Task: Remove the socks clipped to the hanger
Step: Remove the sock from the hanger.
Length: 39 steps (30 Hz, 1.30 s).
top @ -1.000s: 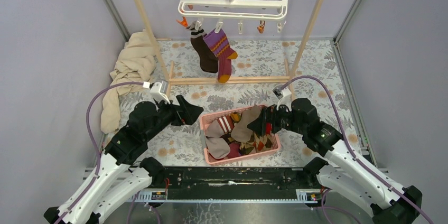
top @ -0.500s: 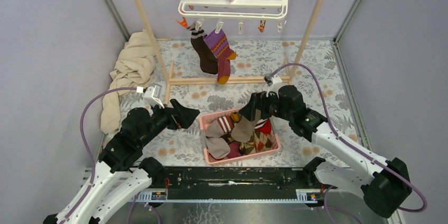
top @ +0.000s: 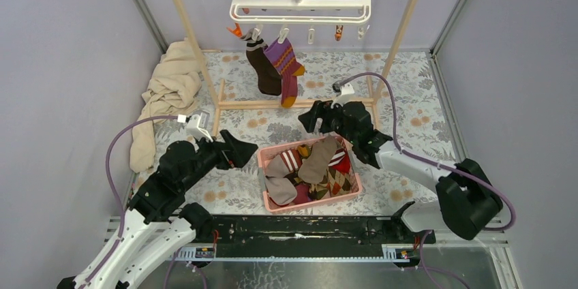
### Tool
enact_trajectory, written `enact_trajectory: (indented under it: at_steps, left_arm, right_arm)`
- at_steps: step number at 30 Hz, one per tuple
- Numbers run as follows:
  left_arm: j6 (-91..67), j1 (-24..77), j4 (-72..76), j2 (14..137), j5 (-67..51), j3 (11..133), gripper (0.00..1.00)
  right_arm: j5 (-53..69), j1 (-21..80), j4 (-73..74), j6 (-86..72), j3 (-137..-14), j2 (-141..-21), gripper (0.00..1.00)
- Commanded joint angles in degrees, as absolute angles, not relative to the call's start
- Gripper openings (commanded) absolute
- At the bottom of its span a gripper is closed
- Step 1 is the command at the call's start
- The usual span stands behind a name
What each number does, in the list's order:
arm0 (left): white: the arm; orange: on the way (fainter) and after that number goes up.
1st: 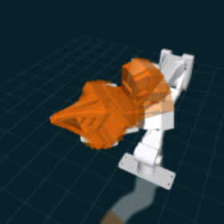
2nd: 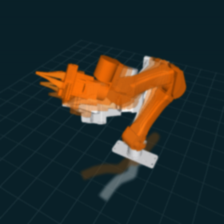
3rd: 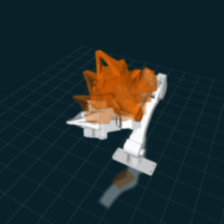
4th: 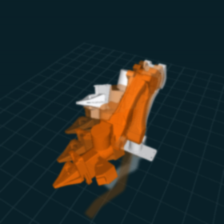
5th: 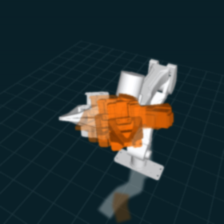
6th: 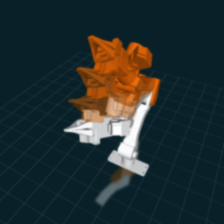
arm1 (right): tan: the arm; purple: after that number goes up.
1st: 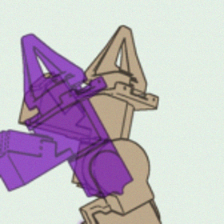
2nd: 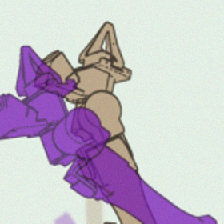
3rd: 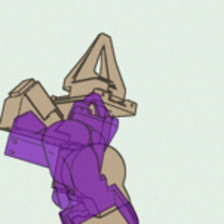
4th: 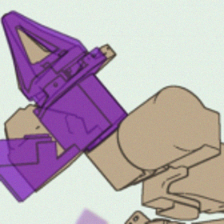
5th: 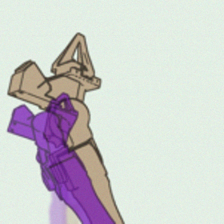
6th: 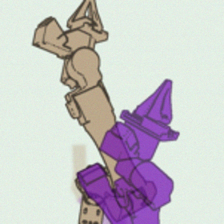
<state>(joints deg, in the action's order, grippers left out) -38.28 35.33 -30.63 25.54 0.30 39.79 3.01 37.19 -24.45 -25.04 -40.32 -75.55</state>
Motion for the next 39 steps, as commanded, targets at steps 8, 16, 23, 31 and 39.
enact_trajectory:
  at_steps: [8, 16, 23, 31, 39]
  left_arm:
    - [-39.3, 35.7, -25.1, 27.2, -1.4, 39.1, 0.99]
    - [-39.4, 35.7, -24.2, 27.9, -1.8, 39.2, 0.99]
    - [-39.4, 35.6, -23.7, 28.5, -1.9, 38.9, 0.99]
    - [-39.2, 35.7, -23.3, 29.5, -2.6, 39.1, 0.99]
    - [-38.9, 35.7, -23.4, 29.7, -2.6, 39.4, 0.99]
  right_arm:
    - [-0.2, 37.6, -44.5, -24.7, -45.9, -86.6, 0.89]
    - [-0.4, 37.7, -44.8, -25.9, -50.6, -94.1, 0.89]
    - [-1.2, 37.8, -44.1, -26.4, -54.1, -98.3, 0.91]
    - [-3.5, 38.4, -40.1, -26.8, -60.3, -103.6, 1.0]
    - [-8.6, 38.6, -34.6, -26.5, -65.2, -107.0, 1.0]
